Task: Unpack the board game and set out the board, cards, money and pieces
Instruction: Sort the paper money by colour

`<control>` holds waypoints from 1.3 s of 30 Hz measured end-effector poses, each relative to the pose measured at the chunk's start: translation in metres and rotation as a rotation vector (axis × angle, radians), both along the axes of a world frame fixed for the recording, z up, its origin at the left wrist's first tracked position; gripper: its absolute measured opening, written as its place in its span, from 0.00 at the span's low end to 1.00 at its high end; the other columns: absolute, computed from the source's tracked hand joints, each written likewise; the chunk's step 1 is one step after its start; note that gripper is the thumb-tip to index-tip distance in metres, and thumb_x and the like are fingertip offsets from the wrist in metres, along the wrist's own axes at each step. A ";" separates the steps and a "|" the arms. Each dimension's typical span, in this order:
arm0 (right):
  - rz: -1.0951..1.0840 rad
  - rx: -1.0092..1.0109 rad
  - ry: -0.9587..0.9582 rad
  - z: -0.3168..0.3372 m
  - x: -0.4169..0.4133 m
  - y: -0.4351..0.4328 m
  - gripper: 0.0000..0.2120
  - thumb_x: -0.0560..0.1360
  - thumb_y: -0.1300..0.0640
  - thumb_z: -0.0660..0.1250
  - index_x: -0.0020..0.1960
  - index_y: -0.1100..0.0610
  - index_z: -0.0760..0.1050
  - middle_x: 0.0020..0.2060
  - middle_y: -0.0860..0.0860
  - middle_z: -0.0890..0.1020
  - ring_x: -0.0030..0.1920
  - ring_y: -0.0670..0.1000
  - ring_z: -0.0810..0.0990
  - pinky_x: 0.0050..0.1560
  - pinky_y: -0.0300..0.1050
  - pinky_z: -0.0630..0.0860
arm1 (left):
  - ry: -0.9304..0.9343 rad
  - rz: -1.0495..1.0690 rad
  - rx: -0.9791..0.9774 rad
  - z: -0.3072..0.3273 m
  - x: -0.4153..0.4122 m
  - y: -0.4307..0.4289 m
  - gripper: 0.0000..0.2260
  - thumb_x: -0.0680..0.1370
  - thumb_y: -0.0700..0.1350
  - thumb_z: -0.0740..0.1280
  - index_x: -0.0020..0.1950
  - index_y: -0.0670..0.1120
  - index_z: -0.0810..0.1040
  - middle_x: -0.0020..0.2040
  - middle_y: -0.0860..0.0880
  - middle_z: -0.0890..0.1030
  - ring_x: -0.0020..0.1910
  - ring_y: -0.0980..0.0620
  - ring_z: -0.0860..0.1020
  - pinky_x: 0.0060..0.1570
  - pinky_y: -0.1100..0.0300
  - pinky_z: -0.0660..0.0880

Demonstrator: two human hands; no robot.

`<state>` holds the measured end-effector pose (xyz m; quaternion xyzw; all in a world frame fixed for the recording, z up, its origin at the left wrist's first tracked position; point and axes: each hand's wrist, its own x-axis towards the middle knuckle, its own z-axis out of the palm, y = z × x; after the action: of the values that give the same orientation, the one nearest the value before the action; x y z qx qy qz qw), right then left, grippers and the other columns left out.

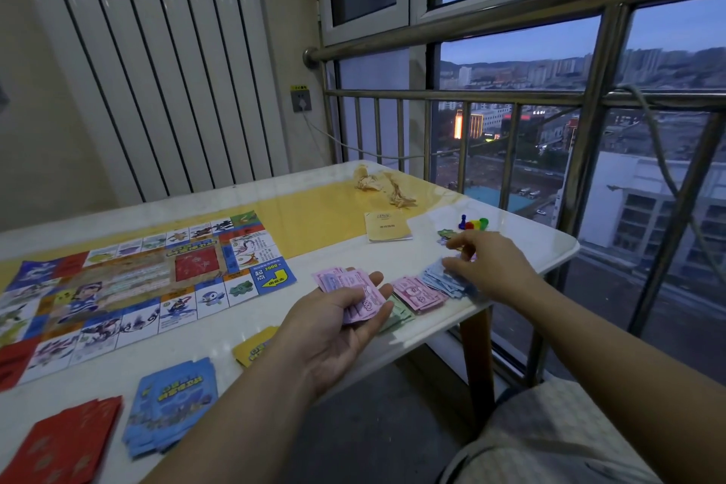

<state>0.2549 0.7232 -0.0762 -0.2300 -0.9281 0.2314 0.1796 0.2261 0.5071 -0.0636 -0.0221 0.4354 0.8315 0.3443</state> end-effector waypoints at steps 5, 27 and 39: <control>0.099 -0.016 0.235 0.010 0.006 -0.023 0.12 0.77 0.49 0.65 0.57 0.52 0.77 0.46 0.47 0.78 0.43 0.43 0.74 0.42 0.35 0.69 | 0.082 -0.003 -0.035 0.000 0.004 0.003 0.10 0.79 0.32 0.59 0.60 0.35 0.72 0.49 0.38 0.82 0.44 0.44 0.81 0.33 0.57 0.81; 0.375 -0.562 0.116 0.025 0.012 -0.070 0.06 0.74 0.53 0.69 0.42 0.55 0.79 0.33 0.48 0.80 0.35 0.49 0.75 0.40 0.43 0.71 | 0.195 0.023 -0.055 0.001 0.006 0.000 0.07 0.78 0.31 0.60 0.47 0.37 0.76 0.35 0.42 0.84 0.31 0.50 0.83 0.30 0.61 0.80; 0.308 -0.505 0.171 0.032 0.007 -0.059 0.05 0.76 0.55 0.67 0.41 0.52 0.77 0.31 0.46 0.79 0.30 0.39 0.75 0.34 0.33 0.70 | 0.107 0.124 -0.043 -0.003 -0.004 0.001 0.01 0.75 0.34 0.66 0.45 0.38 0.76 0.32 0.44 0.81 0.28 0.53 0.81 0.26 0.65 0.78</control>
<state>0.2621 0.6639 -0.0442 -0.1036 -0.8466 0.4978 0.1570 0.2223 0.5077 -0.0662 -0.0118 0.4687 0.8417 0.2678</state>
